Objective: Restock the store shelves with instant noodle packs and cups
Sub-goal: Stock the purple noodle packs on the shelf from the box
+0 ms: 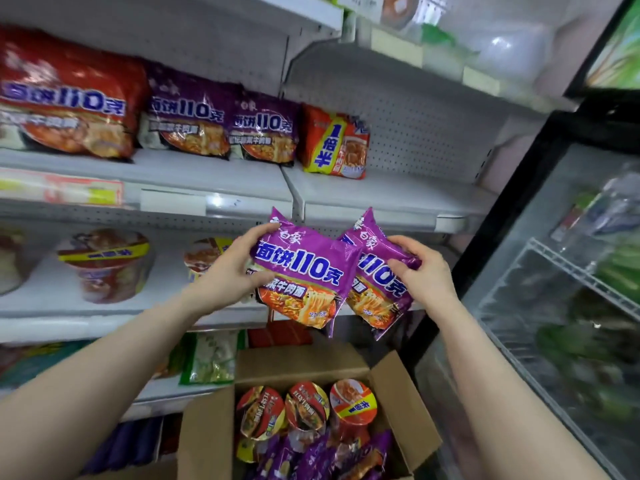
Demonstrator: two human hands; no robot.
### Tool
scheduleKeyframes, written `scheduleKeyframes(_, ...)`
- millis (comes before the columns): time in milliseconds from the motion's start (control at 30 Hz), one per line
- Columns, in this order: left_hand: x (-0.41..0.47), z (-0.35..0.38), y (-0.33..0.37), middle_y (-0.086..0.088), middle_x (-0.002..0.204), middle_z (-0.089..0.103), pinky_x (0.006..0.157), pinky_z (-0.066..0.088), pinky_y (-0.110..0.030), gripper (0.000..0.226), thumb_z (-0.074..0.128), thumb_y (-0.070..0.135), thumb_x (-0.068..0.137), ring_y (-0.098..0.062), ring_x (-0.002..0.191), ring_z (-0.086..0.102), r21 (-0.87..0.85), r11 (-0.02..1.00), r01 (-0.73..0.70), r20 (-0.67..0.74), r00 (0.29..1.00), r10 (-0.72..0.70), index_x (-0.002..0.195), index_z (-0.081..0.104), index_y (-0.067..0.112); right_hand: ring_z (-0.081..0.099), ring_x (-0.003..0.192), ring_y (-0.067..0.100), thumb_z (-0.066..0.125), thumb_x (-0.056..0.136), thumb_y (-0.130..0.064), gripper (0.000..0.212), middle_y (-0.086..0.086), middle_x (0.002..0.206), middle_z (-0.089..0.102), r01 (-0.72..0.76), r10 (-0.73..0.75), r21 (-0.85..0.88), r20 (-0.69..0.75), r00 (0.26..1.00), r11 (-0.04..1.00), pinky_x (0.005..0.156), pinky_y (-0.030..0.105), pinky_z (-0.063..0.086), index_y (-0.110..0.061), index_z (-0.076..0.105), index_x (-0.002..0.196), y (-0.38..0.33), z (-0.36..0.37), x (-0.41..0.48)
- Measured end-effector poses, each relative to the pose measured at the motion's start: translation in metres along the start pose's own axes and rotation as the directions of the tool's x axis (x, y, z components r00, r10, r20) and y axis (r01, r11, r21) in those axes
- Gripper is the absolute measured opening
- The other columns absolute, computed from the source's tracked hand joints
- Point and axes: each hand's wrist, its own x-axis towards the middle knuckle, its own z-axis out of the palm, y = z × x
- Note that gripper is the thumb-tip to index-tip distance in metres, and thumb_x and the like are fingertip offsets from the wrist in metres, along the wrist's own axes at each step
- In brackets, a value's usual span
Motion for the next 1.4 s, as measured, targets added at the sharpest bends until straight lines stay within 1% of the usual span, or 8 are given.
scheduleKeyframes(200, 0.006, -0.045, 0.047, 0.001, 0.139, 0.041, 0.084, 0.059, -0.035, 0.071, 0.067, 0.009, 0.091, -0.013, 0.118, 0.054, -0.004, 0.998, -0.057, -0.082, 0.995, 0.056, 0.144, 0.033, 0.042, 0.067, 0.100, 0.016, 0.068, 0.092, -0.021, 0.038, 0.000, 0.124, 0.063, 0.088, -0.088, 0.077, 0.006, 0.996, 0.993, 0.077, 0.037, 0.061, -0.034, 0.062, 0.128, -0.057, 0.001, 0.029)
scheduleKeyframes(300, 0.005, -0.063, 0.062, 0.004, 0.138, 0.040, 0.089, 0.057, -0.034, 0.072, 0.065, 0.006, 0.091, -0.012, 0.119, 0.053, -0.007, 0.998, -0.062, -0.127, 0.990, 0.061, 0.146, 0.033, 0.039, 0.065, 0.092, 0.009, 0.067, 0.093, -0.019, 0.038, -0.001, 0.119, 0.063, 0.118, -0.119, 0.127, 0.004, 0.993, 0.985, 0.065, 0.026, 0.057, -0.032, 0.062, 0.128, -0.080, 0.005, 0.038)
scheduleKeyframes(367, 0.005, -0.073, 0.069, 0.005, 0.135, 0.042, 0.082, 0.057, -0.027, 0.072, 0.065, 0.003, 0.091, -0.008, 0.116, 0.054, -0.005, 0.997, -0.075, -0.163, 0.984, 0.073, 0.146, 0.033, 0.037, 0.065, 0.089, 0.007, 0.068, 0.092, -0.018, 0.038, 0.000, 0.117, 0.064, 0.137, -0.138, 0.150, -0.003, 0.990, 0.979, 0.059, 0.020, 0.053, -0.031, 0.062, 0.128, -0.095, 0.009, 0.044)
scheduleKeyframes(467, 0.006, -0.088, 0.078, 0.010, 0.130, 0.043, 0.073, 0.054, -0.016, 0.071, 0.064, 0.000, 0.091, 0.002, 0.107, 0.055, -0.002, 0.996, -0.093, -0.190, 0.978, 0.091, 0.146, 0.033, 0.033, 0.066, 0.090, 0.009, 0.069, 0.092, -0.017, 0.037, 0.000, 0.116, 0.065, 0.165, -0.164, 0.195, -0.020, 0.986, 0.967, 0.068, 0.030, 0.059, -0.033, 0.064, 0.125, -0.115, 0.015, 0.056)
scheduleKeyframes(767, 0.009, -0.133, 0.086, 0.015, 0.129, 0.043, 0.074, 0.056, -0.018, 0.071, 0.063, -0.001, 0.091, 0.008, 0.104, 0.056, 0.083, 0.995, -0.057, -0.285, 0.955, 0.079, 0.145, 0.033, 0.034, 0.066, 0.089, 0.010, 0.068, 0.093, -0.021, 0.034, -0.004, 0.111, 0.062, 0.260, -0.261, 0.220, -0.028, 0.965, 0.940, 0.073, 0.037, 0.062, -0.033, 0.063, 0.124, -0.167, 0.045, 0.113)
scheduleKeyframes(1000, 0.027, -0.160, 0.078, 0.015, 0.122, 0.050, 0.069, 0.055, -0.015, 0.072, 0.063, -0.004, 0.089, 0.002, 0.098, 0.061, 0.037, 0.999, -0.015, -0.437, 0.899, 0.030, 0.142, 0.037, 0.037, 0.068, 0.090, 0.013, 0.065, 0.093, -0.019, 0.037, -0.003, 0.113, 0.064, 0.327, -0.338, 0.209, 0.018, 0.941, 0.921, 0.064, 0.029, 0.059, -0.029, 0.063, 0.129, -0.180, 0.079, 0.170)
scheduleKeyframes(1267, 0.060, -0.182, 0.074, 0.006, 0.130, 0.051, 0.079, 0.058, -0.026, 0.072, 0.064, -0.003, 0.088, -0.010, 0.101, 0.064, 0.039, 0.999, -0.006, -0.506, 0.862, 0.025, 0.126, 0.042, 0.055, 0.068, 0.079, 0.012, 0.065, 0.093, -0.013, 0.035, -0.001, 0.112, 0.065, 0.368, -0.395, 0.190, 0.125, 0.910, 0.910, 0.062, 0.031, 0.060, -0.029, 0.065, 0.125, -0.185, 0.117, 0.231)
scheduleKeyframes(1400, 0.074, -0.187, 0.069, 0.005, 0.115, 0.057, 0.086, 0.054, -0.060, 0.072, 0.063, -0.004, 0.089, -0.028, 0.097, 0.064, 0.054, 0.997, 0.048, -0.557, 0.830, -0.010, 0.137, 0.039, 0.044, 0.069, 0.077, 0.012, 0.066, 0.093, -0.012, 0.036, -0.001, 0.112, 0.065, 0.427, -0.454, 0.173, 0.180, 0.872, 0.888, 0.071, 0.041, 0.062, -0.030, 0.065, 0.124, -0.191, 0.135, 0.262)
